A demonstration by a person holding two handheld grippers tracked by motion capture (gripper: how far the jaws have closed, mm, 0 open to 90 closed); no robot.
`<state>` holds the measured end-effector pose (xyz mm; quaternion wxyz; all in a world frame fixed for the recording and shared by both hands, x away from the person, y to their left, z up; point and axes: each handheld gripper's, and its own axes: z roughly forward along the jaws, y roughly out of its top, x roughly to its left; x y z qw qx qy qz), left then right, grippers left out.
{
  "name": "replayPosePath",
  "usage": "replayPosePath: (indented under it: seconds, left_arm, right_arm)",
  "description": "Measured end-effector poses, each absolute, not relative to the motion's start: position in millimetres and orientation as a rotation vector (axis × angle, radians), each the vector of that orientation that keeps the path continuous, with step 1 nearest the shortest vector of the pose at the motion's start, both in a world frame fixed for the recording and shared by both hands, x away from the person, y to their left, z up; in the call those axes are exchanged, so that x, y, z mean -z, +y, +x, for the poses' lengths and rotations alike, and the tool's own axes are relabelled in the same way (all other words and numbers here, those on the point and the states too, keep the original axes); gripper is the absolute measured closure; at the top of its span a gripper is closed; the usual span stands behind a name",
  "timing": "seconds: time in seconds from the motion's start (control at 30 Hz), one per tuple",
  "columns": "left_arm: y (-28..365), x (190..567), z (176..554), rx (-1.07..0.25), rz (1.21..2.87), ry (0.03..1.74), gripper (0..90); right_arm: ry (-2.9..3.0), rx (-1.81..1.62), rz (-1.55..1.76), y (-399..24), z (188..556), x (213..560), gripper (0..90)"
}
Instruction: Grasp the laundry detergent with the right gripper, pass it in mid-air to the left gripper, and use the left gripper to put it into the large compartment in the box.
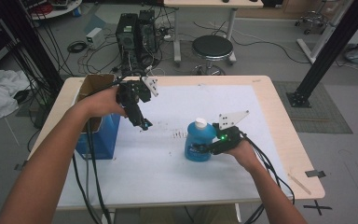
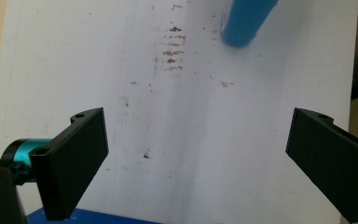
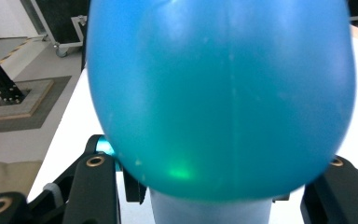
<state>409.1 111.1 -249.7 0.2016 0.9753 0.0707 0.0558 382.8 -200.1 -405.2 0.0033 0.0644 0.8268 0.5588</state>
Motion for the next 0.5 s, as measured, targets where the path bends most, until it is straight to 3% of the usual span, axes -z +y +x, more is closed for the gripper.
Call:
replayPosePath:
  seconds: [0.5]
  left_arm:
    - [87.9,221.9,388.5,-0.150,2.703,0.137,5.6]
  right_arm:
    - [2.562,-1.718,0.287,-218.0,368.4,369.3,44.2]
